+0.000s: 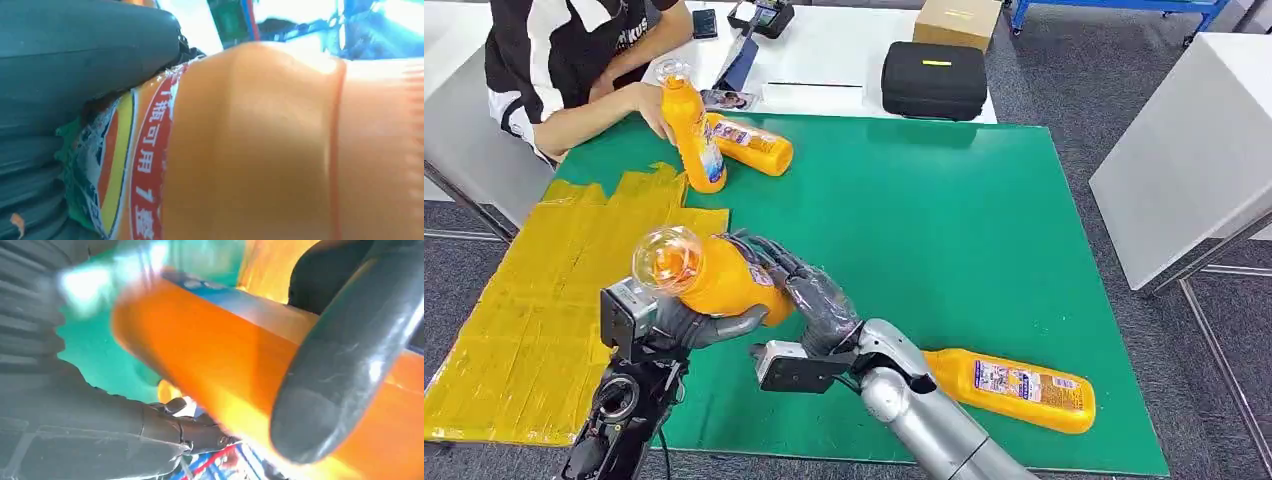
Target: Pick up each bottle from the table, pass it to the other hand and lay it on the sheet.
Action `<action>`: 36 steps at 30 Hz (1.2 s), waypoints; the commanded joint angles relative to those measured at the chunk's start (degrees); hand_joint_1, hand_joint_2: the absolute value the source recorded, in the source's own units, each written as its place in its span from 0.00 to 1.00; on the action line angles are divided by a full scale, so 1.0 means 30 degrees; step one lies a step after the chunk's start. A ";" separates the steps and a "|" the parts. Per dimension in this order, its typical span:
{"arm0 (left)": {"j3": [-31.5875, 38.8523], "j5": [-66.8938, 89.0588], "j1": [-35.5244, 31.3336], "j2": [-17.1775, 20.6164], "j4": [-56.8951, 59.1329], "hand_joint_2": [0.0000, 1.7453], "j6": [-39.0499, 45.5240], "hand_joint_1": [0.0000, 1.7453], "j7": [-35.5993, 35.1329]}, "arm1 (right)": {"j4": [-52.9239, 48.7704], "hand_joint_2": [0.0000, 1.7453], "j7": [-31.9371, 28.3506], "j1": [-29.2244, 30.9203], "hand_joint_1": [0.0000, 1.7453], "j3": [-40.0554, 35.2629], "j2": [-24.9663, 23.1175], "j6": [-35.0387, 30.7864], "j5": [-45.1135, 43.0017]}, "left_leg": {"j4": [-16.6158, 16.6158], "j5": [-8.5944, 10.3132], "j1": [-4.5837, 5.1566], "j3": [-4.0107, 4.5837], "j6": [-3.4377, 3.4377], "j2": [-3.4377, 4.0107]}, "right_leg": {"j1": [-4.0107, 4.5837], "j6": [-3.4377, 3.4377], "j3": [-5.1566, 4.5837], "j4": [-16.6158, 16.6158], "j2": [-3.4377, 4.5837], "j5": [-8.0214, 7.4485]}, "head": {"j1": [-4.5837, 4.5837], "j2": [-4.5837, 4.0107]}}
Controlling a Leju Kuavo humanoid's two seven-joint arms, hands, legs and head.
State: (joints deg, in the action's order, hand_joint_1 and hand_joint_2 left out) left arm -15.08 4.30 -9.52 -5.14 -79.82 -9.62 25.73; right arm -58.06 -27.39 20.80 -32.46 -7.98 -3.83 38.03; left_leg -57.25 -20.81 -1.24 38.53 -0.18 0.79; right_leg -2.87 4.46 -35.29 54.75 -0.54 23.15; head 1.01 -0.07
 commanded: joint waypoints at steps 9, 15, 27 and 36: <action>0.0926 1.0975 0.0882 0.2863 -0.1136 1.00 0.7752 1.00 -0.1058 | -0.8713 1.00 0.1825 -0.4156 0.00 0.3517 0.2135 -0.3324 0.1859 | -0.0033 -0.0131 -0.0013 -0.0213 -0.0019 -0.0049 | 0.0027 -0.0165 0.0210 0.0026 -0.0010 0.0128 | 0.0007 0.0000; 0.1032 1.5376 0.0877 0.4107 -0.0738 1.00 1.0063 1.00 -0.3070 | -1.0444 1.00 0.2034 -0.5274 0.00 0.5587 0.1717 -0.3612 0.1524 | -0.0014 -0.0076 -0.0012 -0.0112 -0.0006 -0.0021 | 0.0022 -0.0113 0.0103 0.0015 0.0007 0.0069 | 0.0000 0.0000; -0.1250 2.8567 -0.3502 0.3473 0.4943 1.00 0.7219 1.00 -1.0333 | -1.2786 1.00 0.1471 -0.6934 0.00 1.0011 0.1639 -0.3435 -0.0921 | 0.0007 -0.0026 -0.0004 -0.0101 -0.0014 -0.0176 | 0.0010 -0.0112 0.0122 -0.0005 -0.0155 0.0077 | 0.0000 0.0000; -0.2670 2.8567 -0.5538 0.3856 0.8571 1.00 0.5533 1.00 -1.1215 | -1.3062 1.00 0.1383 -0.7404 0.00 1.0149 0.1575 -0.3664 -0.1189 | 0.0006 -0.0037 -0.0006 -0.0098 -0.0002 -0.0066 | 0.0016 -0.0108 0.0085 -0.0005 -0.0057 0.0034 | 0.0007 0.0000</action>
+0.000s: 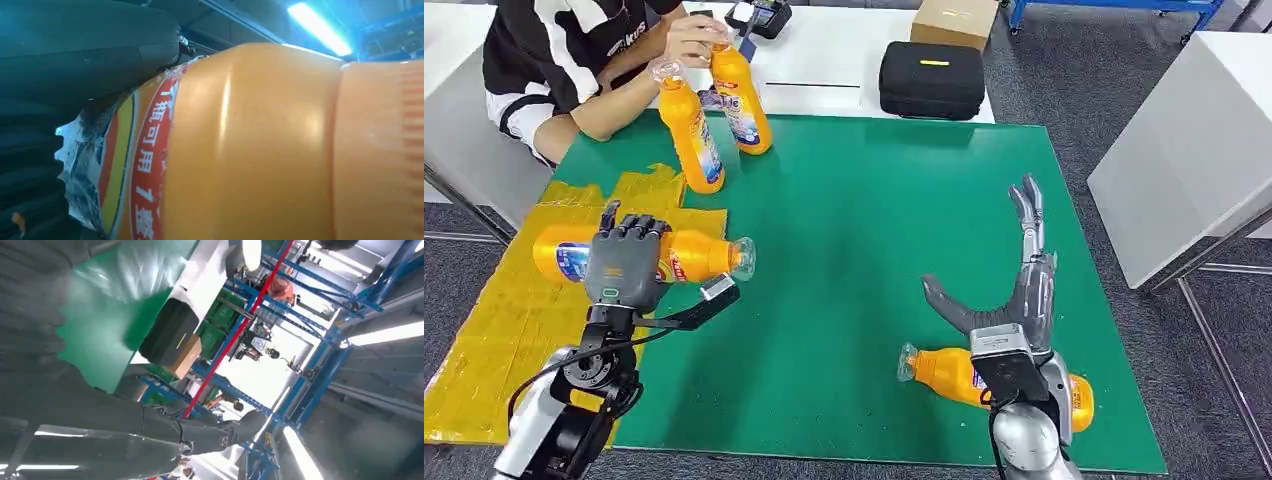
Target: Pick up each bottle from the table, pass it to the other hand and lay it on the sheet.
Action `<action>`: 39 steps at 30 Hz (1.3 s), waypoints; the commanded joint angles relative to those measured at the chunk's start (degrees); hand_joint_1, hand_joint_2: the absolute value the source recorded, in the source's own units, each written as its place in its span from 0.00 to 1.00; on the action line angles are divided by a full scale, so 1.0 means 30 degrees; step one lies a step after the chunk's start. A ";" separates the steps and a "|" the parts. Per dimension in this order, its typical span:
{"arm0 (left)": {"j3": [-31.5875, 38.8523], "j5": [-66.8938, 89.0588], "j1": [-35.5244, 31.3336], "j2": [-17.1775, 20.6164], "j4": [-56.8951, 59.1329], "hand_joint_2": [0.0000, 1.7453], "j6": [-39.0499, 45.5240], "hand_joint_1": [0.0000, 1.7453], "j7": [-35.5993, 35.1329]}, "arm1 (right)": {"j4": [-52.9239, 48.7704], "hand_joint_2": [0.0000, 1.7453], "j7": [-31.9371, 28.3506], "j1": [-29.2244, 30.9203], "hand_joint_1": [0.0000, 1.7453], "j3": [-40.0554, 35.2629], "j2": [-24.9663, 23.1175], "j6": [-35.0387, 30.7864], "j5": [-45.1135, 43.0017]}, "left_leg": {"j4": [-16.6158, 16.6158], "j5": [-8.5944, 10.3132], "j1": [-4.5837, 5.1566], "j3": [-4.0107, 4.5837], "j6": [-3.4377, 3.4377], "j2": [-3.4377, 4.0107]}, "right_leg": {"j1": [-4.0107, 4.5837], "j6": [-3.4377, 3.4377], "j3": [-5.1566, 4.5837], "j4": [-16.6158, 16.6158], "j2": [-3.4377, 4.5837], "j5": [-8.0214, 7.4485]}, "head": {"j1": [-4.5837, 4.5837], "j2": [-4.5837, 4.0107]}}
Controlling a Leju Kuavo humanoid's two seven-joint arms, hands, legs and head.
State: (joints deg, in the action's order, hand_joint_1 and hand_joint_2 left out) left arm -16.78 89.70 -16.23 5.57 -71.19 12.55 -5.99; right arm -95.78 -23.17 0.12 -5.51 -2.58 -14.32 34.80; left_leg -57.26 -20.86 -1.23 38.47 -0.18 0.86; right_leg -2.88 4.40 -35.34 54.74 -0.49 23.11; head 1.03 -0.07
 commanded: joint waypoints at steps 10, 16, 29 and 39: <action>-0.2187 0.0100 -0.4932 -0.0443 1.0181 1.00 -0.3242 1.00 -0.0771 | -0.0561 1.00 0.0796 -0.0608 0.00 0.0854 -0.0245 -0.0197 0.0686 | -0.0002 -0.0049 -0.0014 -0.0132 -0.0008 -0.0070 | 0.0025 -0.0126 0.0146 0.0009 -0.0030 0.0065 | 0.0000 0.0000; -0.2130 0.0100 -0.5308 -0.0635 1.1506 1.00 -0.3633 1.00 -0.1371 | -0.0904 1.00 0.3505 -0.0769 0.00 0.0254 0.0381 0.0976 0.5894 | -0.0015 -0.0074 -0.0015 -0.0158 -0.0012 -0.0076 | 0.0029 -0.0140 0.0175 0.0017 -0.0033 0.0087 | -0.0007 0.0000; -0.1588 0.0100 -0.5052 -0.0711 1.1715 1.00 -0.3826 0.00 -0.1800 | -0.2590 1.00 0.4809 -0.1692 0.00 -0.0112 0.0957 0.3518 1.0405 | -0.0001 -0.0023 -0.0010 -0.0036 -0.0005 -0.0040 | 0.0018 -0.0070 0.0054 0.0001 -0.0014 0.0032 | 0.0000 0.0000; -0.1030 0.0100 -0.5429 -0.1230 1.2507 0.00 -0.2634 0.00 -0.2152 | -0.4051 1.00 0.5317 -0.4130 0.00 0.0019 0.2898 0.5262 1.2595 | -0.0016 -0.0066 -0.0017 -0.0117 -0.0017 -0.0109 | 0.0029 -0.0119 0.0155 0.0006 -0.0070 0.0089 | 0.0000 0.0000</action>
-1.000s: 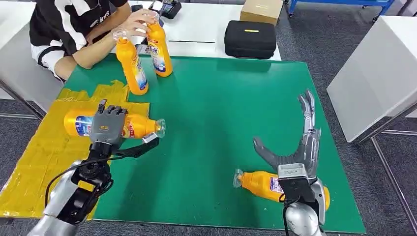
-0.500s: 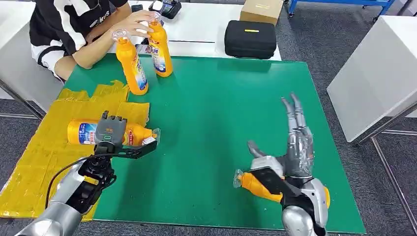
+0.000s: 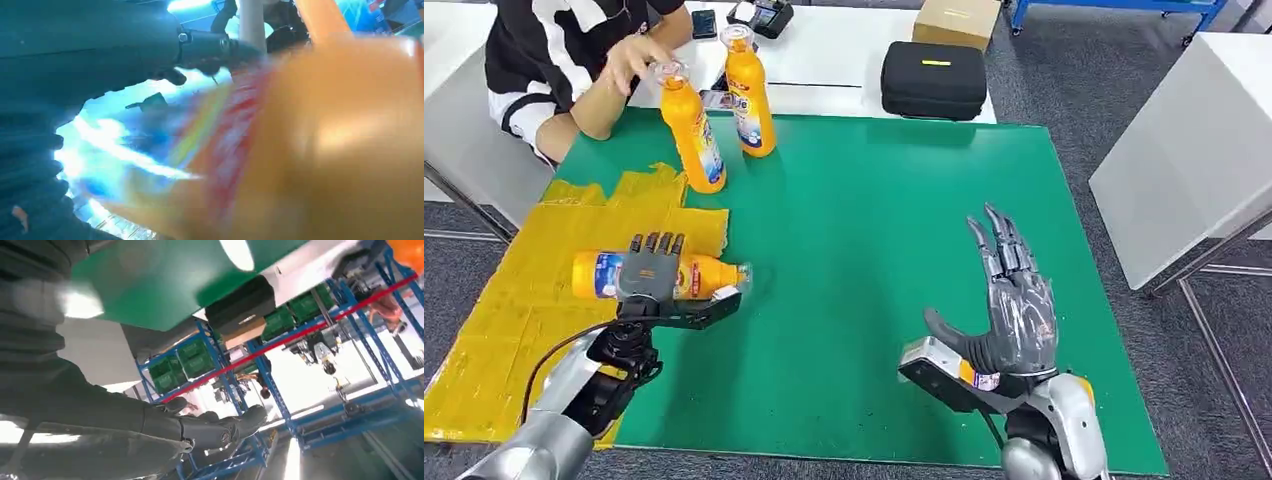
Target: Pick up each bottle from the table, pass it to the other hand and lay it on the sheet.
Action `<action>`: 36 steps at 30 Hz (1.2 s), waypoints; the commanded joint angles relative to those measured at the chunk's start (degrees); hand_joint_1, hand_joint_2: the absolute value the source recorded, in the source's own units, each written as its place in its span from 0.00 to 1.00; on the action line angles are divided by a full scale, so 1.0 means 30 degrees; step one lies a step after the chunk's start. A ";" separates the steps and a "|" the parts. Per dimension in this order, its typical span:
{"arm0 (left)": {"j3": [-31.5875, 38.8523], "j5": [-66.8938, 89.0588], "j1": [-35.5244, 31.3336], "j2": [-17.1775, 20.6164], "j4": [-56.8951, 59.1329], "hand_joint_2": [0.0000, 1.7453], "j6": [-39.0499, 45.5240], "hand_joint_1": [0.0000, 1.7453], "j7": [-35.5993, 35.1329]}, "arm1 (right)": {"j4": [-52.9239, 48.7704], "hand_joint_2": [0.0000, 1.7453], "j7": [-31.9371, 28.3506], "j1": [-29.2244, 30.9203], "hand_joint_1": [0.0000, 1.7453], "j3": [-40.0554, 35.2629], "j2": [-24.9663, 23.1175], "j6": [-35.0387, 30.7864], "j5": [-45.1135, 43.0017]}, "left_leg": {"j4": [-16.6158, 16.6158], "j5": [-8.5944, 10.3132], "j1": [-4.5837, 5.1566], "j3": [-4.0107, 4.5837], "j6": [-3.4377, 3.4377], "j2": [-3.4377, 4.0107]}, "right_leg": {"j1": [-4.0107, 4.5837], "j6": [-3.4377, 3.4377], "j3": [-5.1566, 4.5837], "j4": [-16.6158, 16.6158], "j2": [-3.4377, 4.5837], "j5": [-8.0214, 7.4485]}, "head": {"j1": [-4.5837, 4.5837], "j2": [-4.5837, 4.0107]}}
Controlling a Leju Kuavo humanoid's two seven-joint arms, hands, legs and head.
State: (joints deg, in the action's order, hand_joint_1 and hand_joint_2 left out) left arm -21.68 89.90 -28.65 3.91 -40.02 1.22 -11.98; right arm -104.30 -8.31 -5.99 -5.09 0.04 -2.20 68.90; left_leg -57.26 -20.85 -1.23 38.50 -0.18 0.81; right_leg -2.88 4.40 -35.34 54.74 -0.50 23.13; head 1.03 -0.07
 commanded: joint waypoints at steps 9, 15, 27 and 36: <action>0.1053 0.0034 -0.1108 -0.0724 0.1672 0.00 0.1803 0.00 -0.0377 | -0.1734 1.00 0.0486 -0.2538 0.00 -0.0320 0.2567 0.2113 0.1110 | -0.0030 -0.0094 -0.0014 -0.0146 -0.0007 -0.0042 | 0.0030 -0.0142 0.0160 0.0027 -0.0010 0.0084 | 0.0000 0.0000; 0.3970 -0.0269 0.0740 -0.1287 -0.2779 0.00 0.4453 0.00 0.0358 | -0.2969 1.00 0.1392 -0.3792 0.00 0.0795 0.3235 0.4463 0.1073 | -0.0037 -0.0104 -0.0007 -0.0140 -0.0020 -0.0049 | 0.0022 -0.0132 0.0160 0.0025 -0.0018 0.0096 | 0.0000 0.0000; 0.6075 -0.9869 0.4337 -0.2961 -1.2452 1.00 0.7108 0.00 0.7913 | -0.1966 0.00 0.1627 -0.3897 0.00 0.1847 0.3634 0.5715 0.0541 | -0.0010 -0.0085 0.0000 -0.0058 -0.0004 -0.0003 | 0.0011 -0.0066 0.0072 -0.0013 0.0014 0.0048 | 0.0000 0.0000; 0.5603 -2.2253 0.6284 -0.3448 -1.9202 1.00 0.5576 0.00 1.3586 | 0.0537 0.00 0.2048 -0.4153 0.00 0.3848 0.2491 0.6012 0.0241 | -0.0017 -0.0125 -0.0023 -0.0133 -0.0013 -0.0029 | 0.0039 -0.0097 0.0166 -0.0027 -0.0005 0.0090 | 0.0000 0.0000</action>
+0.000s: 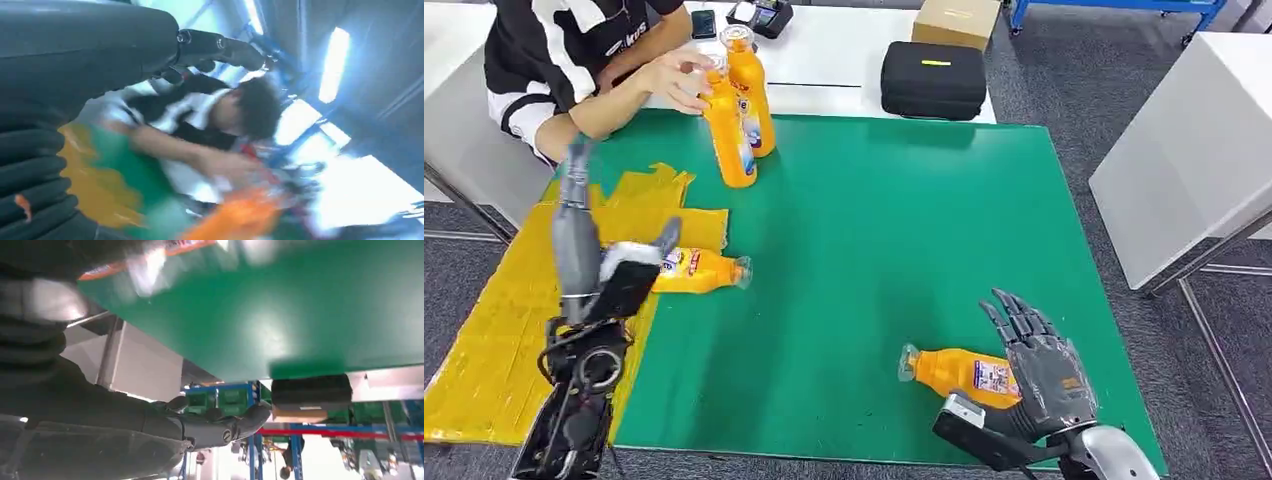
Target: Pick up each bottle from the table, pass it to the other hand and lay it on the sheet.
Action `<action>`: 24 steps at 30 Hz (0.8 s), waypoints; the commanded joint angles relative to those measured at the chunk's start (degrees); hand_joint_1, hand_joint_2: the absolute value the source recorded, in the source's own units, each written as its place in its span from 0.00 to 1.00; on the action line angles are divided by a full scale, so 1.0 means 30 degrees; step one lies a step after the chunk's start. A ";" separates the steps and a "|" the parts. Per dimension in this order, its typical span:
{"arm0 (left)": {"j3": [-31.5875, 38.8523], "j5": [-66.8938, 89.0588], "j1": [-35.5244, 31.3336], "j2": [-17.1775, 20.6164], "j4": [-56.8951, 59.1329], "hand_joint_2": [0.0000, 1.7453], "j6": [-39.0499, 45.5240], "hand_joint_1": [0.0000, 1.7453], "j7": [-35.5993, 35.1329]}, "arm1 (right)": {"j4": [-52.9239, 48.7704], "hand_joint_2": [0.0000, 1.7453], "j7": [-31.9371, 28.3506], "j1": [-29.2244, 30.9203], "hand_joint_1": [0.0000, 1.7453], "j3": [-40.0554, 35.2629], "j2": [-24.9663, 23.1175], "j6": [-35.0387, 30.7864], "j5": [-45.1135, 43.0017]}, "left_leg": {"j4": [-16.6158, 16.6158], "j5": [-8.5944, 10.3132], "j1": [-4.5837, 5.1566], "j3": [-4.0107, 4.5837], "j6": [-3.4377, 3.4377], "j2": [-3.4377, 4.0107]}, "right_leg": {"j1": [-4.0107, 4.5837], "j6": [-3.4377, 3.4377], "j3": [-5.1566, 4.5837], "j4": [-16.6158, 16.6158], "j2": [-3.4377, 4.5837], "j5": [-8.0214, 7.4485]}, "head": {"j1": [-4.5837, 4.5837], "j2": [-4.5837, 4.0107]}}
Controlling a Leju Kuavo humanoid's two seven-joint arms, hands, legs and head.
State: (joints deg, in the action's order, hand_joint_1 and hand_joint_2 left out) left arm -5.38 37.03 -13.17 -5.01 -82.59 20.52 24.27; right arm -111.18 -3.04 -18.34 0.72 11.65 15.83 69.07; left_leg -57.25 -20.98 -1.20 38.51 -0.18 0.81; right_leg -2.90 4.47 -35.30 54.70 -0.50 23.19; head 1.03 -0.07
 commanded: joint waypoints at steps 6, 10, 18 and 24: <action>-0.0035 -0.7323 0.1109 -0.0151 -0.4912 1.00 -0.1865 0.00 0.2185 | 0.4550 0.00 -0.0647 0.0257 0.00 0.3391 -0.1846 0.0629 -0.0365 | 0.0009 -0.0068 -0.0028 -0.0156 -0.0004 -0.0037 | 0.0040 -0.0129 0.0167 -0.0027 -0.0005 0.0057 | 0.0007 0.0000; -0.0303 -0.7490 0.0859 -0.0044 -0.4608 1.00 -0.1850 0.00 0.2239 | 0.5790 0.00 -0.0866 0.0547 0.00 0.3863 -0.1797 0.0996 -0.0512 | 0.0020 -0.0043 -0.0023 -0.0118 -0.0009 -0.0014 | 0.0034 -0.0100 0.0125 -0.0039 0.0009 0.0031 | 0.0000 0.0000; -0.0414 -0.7561 0.0738 -0.0023 -0.4396 1.00 -0.1863 0.00 0.2227 | 0.6254 0.00 -0.0911 0.0620 0.00 0.4014 -0.1791 0.0991 -0.0567 | 0.0008 -0.0073 -0.0021 -0.0165 -0.0005 -0.0026 | 0.0031 -0.0128 0.0174 -0.0018 0.0006 0.0062 | 0.0007 0.0000; -0.0698 -0.7840 0.0445 0.0155 -0.3896 1.00 -0.1873 0.00 0.2167 | 0.7727 0.00 -0.1005 0.1076 0.00 0.4194 -0.1755 0.1033 -0.0730 | 0.0015 -0.0052 -0.0024 -0.0137 -0.0006 -0.0024 | 0.0035 -0.0107 0.0148 -0.0032 0.0002 0.0040 | 0.0000 0.0000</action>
State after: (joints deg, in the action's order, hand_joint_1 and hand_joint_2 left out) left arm -6.14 14.32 -9.75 -5.97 -97.33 15.02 31.01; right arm -96.41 -5.55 -17.95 11.78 8.11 18.75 67.43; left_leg -57.24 -21.00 -1.20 38.48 -0.18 0.80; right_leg -2.90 4.47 -35.28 54.69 -0.50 23.22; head 1.03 -0.07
